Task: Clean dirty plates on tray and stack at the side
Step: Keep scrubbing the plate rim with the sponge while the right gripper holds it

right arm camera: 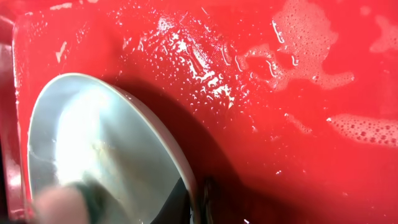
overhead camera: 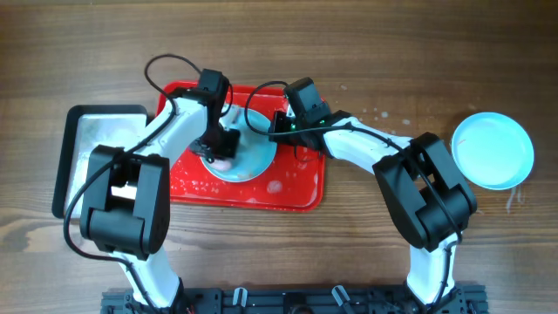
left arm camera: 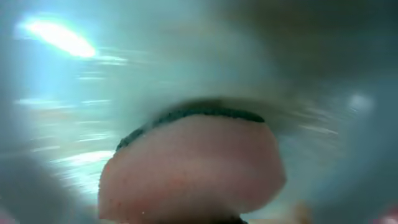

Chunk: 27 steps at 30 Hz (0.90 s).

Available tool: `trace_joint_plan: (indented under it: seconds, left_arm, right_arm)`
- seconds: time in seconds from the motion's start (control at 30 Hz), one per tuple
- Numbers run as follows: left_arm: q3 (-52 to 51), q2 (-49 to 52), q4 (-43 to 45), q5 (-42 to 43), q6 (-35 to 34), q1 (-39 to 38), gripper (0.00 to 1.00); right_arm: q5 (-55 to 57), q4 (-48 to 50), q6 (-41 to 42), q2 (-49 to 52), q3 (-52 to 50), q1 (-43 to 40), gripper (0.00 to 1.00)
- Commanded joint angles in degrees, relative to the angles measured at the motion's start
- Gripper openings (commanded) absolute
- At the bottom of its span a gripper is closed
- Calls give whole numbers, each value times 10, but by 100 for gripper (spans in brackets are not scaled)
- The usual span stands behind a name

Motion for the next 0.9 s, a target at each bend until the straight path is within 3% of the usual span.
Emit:
trace_joint_plan:
  seconds: [0.0, 0.1, 0.2, 0.3, 0.37, 0.5, 0.73, 0.87]
  left_arm:
    - [-68, 87, 4, 235, 66, -24, 4]
    - [-68, 87, 37, 234, 56, -24, 4]
    - [-68, 87, 104, 214, -15, -24, 4]
    - [-68, 87, 186, 89, -144, -24, 4]
    - [-68, 87, 223, -39, -234, -24, 4]
    - [-68, 87, 237, -252, -360, -24, 4]
    - [-67, 58, 225, -365, -388, -23, 4]
    - [-67, 11, 221, -368, -387, -13, 4]
  right_arm:
    - [38, -22, 26, 34, -27, -5, 4]
    - [38, -22, 26, 34, -27, -5, 4]
    - [38, -22, 26, 34, -27, -5, 4]
    - [38, -22, 24, 34, -27, -5, 4]
    - [38, -22, 24, 34, -27, -5, 4]
    - [38, -22, 24, 34, -27, -5, 4]
    - [38, -22, 24, 34, -27, -5, 5]
    - [24, -21, 19, 31, -27, -6, 4]
